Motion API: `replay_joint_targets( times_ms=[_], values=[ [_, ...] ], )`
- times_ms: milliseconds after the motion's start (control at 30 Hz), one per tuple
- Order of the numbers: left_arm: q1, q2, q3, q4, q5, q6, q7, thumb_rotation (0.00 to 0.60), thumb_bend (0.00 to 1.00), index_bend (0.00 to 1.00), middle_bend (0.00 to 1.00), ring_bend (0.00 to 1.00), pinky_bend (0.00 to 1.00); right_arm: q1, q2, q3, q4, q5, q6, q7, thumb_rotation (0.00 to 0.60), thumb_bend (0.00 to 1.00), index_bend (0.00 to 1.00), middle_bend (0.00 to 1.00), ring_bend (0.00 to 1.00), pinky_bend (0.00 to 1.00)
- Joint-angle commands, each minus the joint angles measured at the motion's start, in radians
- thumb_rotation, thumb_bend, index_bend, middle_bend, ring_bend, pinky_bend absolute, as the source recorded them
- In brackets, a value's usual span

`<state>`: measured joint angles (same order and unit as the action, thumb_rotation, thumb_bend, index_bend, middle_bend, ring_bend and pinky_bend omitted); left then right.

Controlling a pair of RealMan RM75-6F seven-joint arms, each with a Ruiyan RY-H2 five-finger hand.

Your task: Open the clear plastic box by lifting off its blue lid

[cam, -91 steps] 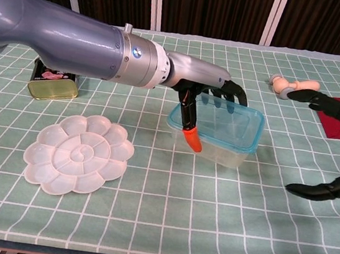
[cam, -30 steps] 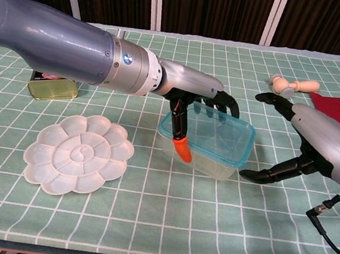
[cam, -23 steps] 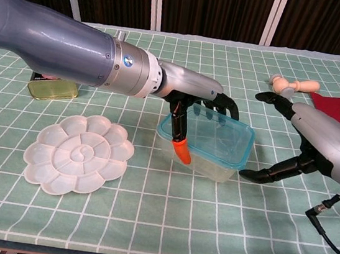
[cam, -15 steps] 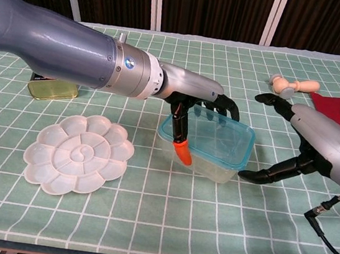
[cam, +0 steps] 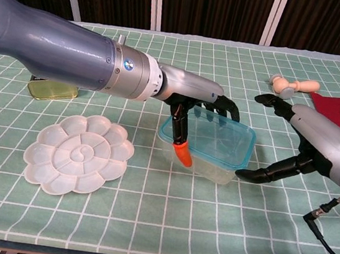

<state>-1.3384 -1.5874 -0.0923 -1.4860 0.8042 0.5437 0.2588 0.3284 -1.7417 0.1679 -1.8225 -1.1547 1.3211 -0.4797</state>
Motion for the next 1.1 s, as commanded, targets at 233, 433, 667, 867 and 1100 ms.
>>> replay_joint_targets(
  times_ms=[233, 433, 667, 867, 1100],
  values=[
    [-0.002, -0.005, 0.005, -0.006, -0.003, 0.005, 0.000, 0.600, 0.15, 0.33, 0.37, 0.34, 0.46, -0.007, -0.005, 0.004, -0.011, 0.018, 0.007, 0.028, 0.600, 0.21, 0.00, 0.00, 0.00, 0.00],
    [-0.009, -0.009, 0.008, -0.008, -0.005, 0.001, 0.003, 0.600, 0.15, 0.33, 0.37, 0.34, 0.46, -0.012, -0.010, 0.005, 0.002, -0.003, 0.015, 0.078, 0.600, 0.21, 0.00, 0.00, 0.00, 0.00],
    [-0.017, -0.012, 0.016, -0.008, -0.015, -0.007, 0.004, 0.600, 0.15, 0.33, 0.37, 0.34, 0.46, -0.016, -0.019, -0.002, 0.026, -0.040, 0.021, 0.136, 0.600, 0.21, 0.00, 0.00, 0.00, 0.00],
    [-0.023, -0.015, 0.016, -0.006, -0.023, -0.009, 0.002, 0.600, 0.15, 0.33, 0.35, 0.34, 0.46, -0.019, -0.028, -0.006, 0.045, -0.055, 0.021, 0.173, 0.600, 0.21, 0.00, 0.00, 0.00, 0.00],
    [-0.020, -0.019, -0.004, -0.011, -0.043, -0.010, -0.032, 0.600, 0.15, 0.32, 0.34, 0.34, 0.46, -0.014, -0.027, -0.035, 0.099, -0.131, 0.023, 0.209, 0.600, 0.21, 0.00, 0.00, 0.00, 0.00]
  ],
)
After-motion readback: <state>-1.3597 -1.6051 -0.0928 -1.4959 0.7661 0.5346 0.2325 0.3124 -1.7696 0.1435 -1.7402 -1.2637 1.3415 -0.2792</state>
